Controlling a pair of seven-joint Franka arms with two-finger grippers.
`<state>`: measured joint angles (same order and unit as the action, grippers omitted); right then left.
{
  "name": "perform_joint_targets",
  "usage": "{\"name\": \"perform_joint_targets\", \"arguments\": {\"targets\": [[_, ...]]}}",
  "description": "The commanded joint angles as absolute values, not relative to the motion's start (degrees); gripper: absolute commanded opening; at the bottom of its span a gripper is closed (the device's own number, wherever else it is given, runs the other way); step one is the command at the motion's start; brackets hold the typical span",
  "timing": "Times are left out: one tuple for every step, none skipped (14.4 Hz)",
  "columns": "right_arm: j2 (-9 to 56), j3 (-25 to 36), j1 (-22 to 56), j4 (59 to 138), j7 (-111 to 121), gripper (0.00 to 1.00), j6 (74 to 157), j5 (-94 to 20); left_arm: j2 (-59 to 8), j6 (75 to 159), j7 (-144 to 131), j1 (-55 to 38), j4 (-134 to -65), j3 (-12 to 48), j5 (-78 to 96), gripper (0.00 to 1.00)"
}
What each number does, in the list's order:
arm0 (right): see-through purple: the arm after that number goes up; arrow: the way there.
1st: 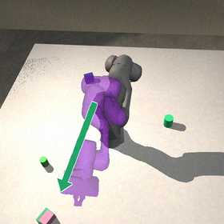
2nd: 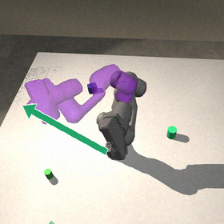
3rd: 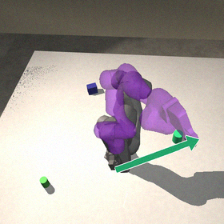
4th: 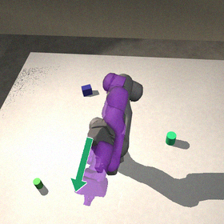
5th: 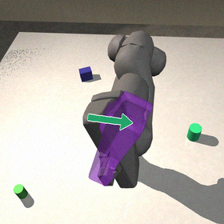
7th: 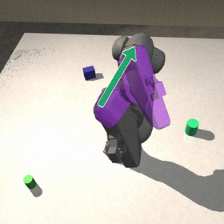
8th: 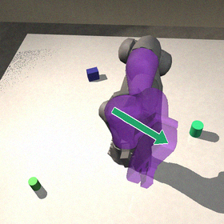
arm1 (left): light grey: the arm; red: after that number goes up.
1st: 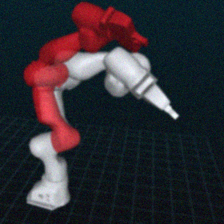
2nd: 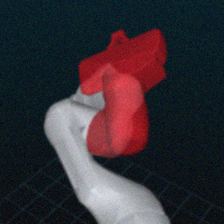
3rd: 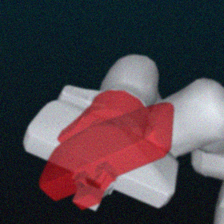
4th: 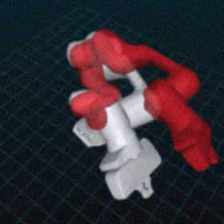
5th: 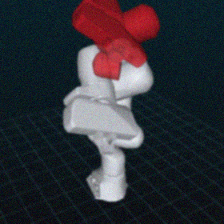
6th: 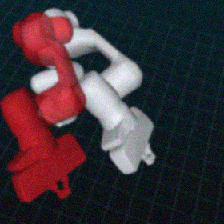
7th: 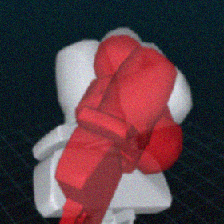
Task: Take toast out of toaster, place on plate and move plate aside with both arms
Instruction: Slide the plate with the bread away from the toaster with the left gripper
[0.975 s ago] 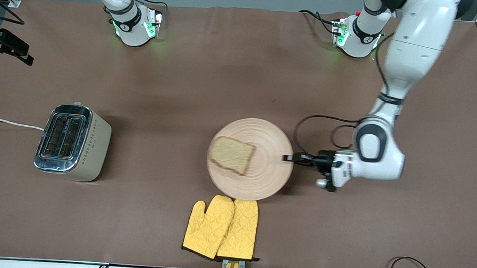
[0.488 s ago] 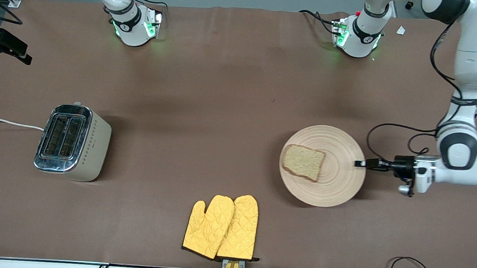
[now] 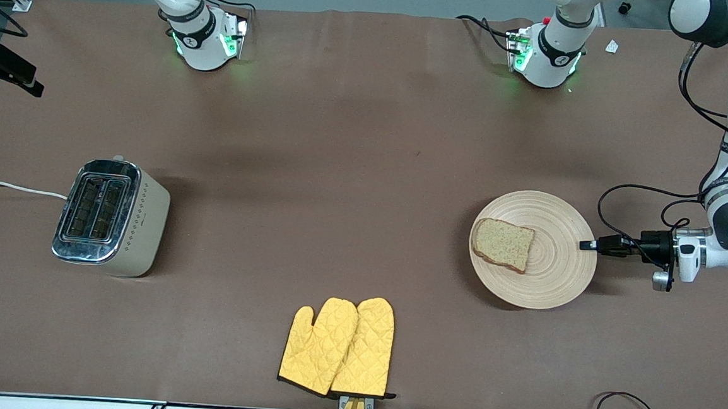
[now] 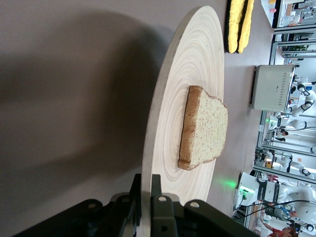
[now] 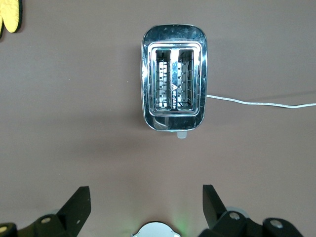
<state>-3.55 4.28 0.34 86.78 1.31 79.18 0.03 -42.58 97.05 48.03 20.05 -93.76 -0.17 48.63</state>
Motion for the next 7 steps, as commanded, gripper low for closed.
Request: {"name": "perform_joint_targets", "arguments": {"targets": [[-4.75, 3.43, 0.0, 88.06, 1.14, 1.0, 79.01, 0.35, -43.33, 94.66, 48.43, 21.7, -92.37, 0.62, 48.43, 0.04], [-4.75, 3.34, 0.09, 87.98, 1.14, 1.0, 79.1, 0.35, -43.85, 94.66, 48.51, 22.14, -92.37, 0.62, 48.34, 0.05], [-4.75, 3.25, 0.09, 87.98, 1.14, 1.0, 79.1, 0.35, -44.47, 94.66, 49.04, 22.5, -92.29, 0.62, 48.34, 0.1], [-4.75, 3.16, 0.17, 87.89, 1.14, 1.0, 79.19, 0.35, -44.91, 94.66, 49.65, 22.94, -92.29, 0.62, 48.34, 0.14], [-4.75, 3.16, 0.18, 87.98, 1.23, 1.0, 79.1, 0.26, -45.7, 94.66, 50.53, 23.72, -92.29, 0.62, 48.43, 0.2], [-4.83, 3.16, 0.61, 88.07, 1.23, 1.0, 79.1, 0.26, -45.96, 94.66, 51.23, 24.08, -92.29, 0.53, 48.34, 0.29], [-4.83, 3.16, 0.88, 87.89, 1.23, 1.0, 79.19, 0.35, -45.97, 94.66, 51.5, 24.17, -92.29, 0.53, 47.99, 0.38]]}}
